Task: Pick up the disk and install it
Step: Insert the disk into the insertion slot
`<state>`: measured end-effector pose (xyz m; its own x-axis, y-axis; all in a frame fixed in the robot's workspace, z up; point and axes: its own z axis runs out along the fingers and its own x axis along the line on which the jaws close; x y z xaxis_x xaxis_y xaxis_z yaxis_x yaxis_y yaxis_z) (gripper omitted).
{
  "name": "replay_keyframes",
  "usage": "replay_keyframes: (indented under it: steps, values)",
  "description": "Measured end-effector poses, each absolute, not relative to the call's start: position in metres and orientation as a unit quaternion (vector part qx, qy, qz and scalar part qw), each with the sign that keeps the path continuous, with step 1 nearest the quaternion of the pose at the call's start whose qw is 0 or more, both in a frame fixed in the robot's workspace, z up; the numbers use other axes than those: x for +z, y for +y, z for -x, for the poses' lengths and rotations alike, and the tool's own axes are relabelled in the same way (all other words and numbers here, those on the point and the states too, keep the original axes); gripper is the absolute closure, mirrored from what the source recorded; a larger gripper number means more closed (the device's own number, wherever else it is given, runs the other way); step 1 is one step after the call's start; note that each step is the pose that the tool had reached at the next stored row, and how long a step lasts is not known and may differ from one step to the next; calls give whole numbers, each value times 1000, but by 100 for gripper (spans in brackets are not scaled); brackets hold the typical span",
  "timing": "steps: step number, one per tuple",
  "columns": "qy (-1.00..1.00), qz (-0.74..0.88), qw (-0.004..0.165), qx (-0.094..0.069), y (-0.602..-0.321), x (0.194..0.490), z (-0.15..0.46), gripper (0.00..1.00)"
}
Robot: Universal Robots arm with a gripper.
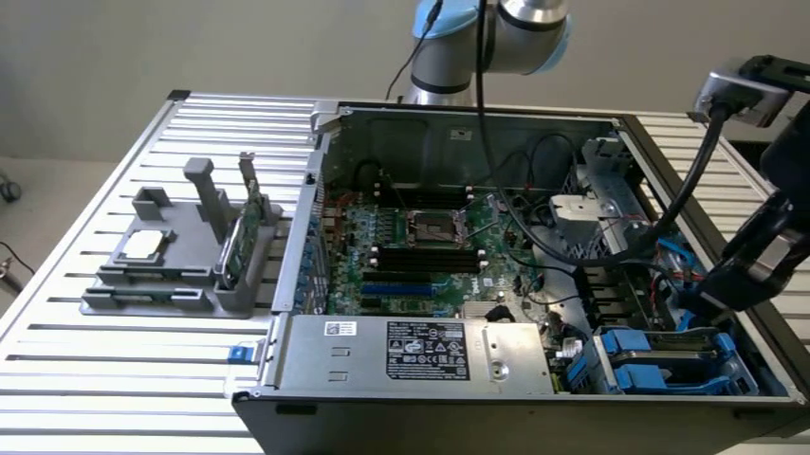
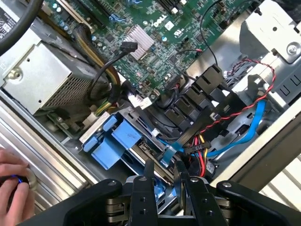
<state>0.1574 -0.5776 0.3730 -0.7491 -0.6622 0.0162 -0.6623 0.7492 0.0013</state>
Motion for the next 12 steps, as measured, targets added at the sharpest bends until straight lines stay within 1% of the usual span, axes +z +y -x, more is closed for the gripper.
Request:
replay_keyframes:
  steps: [12]
  values:
    - [-968, -250, 8, 1, -578, 370, -157, 69]
